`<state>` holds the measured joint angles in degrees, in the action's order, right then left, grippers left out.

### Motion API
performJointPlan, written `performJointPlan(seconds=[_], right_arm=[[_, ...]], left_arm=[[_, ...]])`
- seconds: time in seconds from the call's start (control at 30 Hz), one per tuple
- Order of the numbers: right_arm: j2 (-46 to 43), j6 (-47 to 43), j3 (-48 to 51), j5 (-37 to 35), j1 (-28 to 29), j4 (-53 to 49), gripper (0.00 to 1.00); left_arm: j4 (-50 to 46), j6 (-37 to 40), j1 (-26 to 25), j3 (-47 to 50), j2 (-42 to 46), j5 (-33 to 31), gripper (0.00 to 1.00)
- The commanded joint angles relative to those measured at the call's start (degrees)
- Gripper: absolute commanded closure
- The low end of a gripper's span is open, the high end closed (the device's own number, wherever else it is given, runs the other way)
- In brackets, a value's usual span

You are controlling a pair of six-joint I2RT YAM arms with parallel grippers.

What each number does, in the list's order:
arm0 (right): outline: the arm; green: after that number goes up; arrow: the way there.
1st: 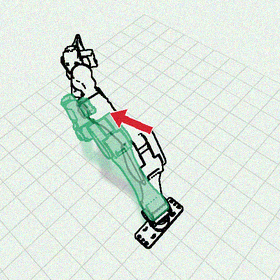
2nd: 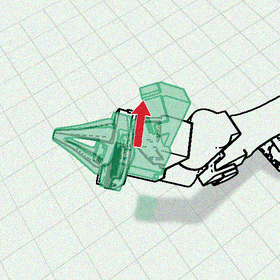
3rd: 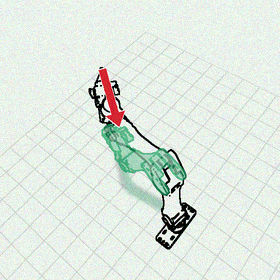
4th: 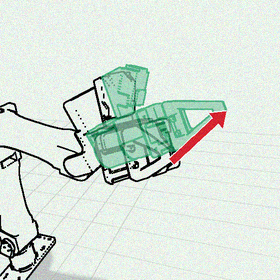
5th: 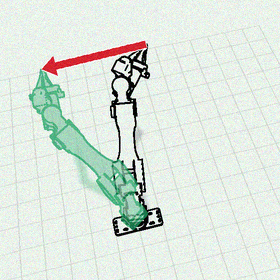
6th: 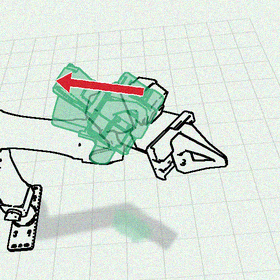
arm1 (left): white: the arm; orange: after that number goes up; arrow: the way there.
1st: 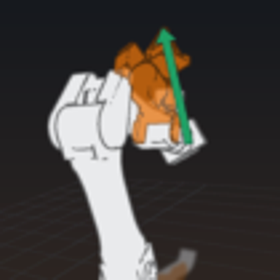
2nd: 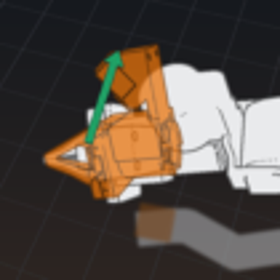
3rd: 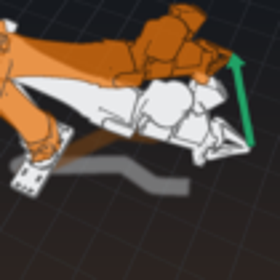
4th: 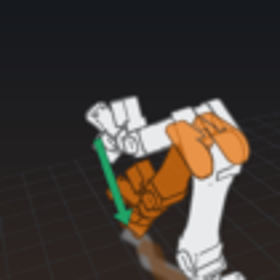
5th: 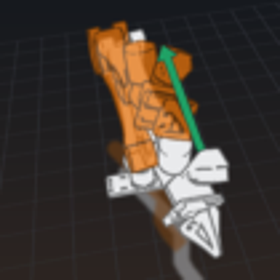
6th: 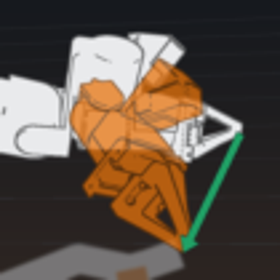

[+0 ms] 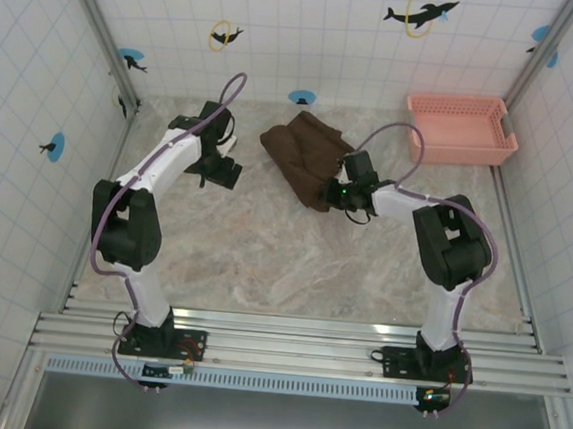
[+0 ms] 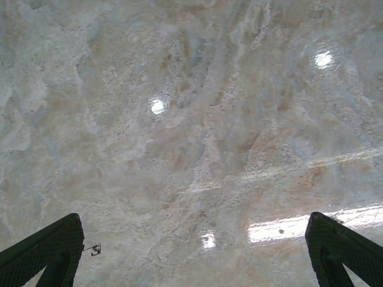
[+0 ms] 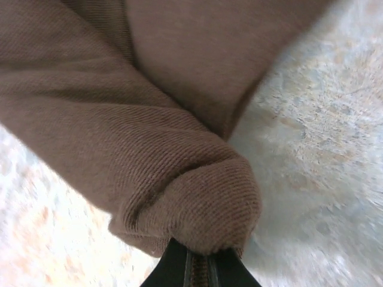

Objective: Roll up the long pants

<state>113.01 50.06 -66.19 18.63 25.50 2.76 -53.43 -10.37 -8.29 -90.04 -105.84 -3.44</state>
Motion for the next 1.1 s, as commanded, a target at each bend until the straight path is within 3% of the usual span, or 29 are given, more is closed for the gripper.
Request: performJointPlan(seconds=[0.0, 0.13, 0.63, 0.9, 1.07], right_arm=[[5.7, 21.7, 4.0, 7.6, 0.0, 19.8, 1.0], [10.5, 33.4, 5.6, 8.9, 0.6, 32.6, 1.0], [12.0, 32.2, 5.3, 12.3, 1.1, 30.8, 1.0], [12.9, 32.9, 5.3, 15.7, 2.1, 32.0, 1.0], [11.3, 31.2, 6.0, 18.0, 4.4, 28.8, 1.0]], left_arm=[[3.0, -0.6, -0.8, -0.7, -0.4, 2.2, 0.02], [3.8, -1.5, -2.9, -5.6, -3.1, 1.1, 0.02], [-0.5, -6.1, -8.8, -45.5, -34.9, 1.9, 0.03], [2.1, -8.4, -10.6, -46.5, -41.4, 1.9, 0.02], [0.3, -8.8, -12.1, -44.8, -42.2, -1.5, 0.03]])
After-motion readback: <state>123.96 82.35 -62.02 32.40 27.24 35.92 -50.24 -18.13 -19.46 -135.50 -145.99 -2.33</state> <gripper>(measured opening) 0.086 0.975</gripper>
